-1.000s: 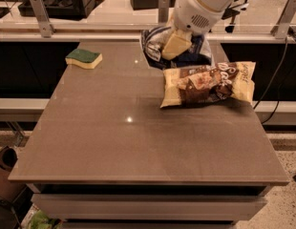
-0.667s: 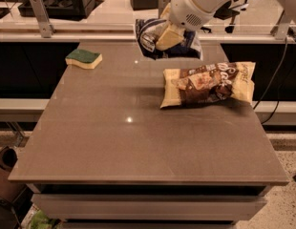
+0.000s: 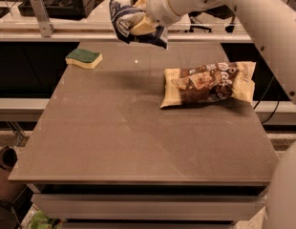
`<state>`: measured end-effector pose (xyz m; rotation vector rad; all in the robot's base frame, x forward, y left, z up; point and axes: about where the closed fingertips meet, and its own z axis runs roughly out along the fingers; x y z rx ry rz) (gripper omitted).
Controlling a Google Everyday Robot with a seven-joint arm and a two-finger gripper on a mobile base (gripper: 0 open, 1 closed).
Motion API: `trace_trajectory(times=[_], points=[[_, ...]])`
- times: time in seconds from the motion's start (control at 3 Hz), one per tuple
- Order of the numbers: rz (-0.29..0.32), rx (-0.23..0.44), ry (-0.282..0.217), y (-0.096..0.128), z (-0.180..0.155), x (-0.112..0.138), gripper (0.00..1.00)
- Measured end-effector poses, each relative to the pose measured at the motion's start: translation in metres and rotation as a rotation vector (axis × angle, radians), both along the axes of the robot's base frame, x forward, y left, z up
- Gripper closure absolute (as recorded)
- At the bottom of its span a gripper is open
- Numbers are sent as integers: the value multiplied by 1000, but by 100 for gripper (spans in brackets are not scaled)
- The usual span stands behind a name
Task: Move blue chip bag near sponge
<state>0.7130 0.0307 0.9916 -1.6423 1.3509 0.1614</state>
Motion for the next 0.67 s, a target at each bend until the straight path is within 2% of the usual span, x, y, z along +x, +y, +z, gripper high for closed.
trace_trajectory(times=[0.33,0.67], points=[[59,40,-31,37,-13,15,100],[46,29,-32,63,-43,27,100]])
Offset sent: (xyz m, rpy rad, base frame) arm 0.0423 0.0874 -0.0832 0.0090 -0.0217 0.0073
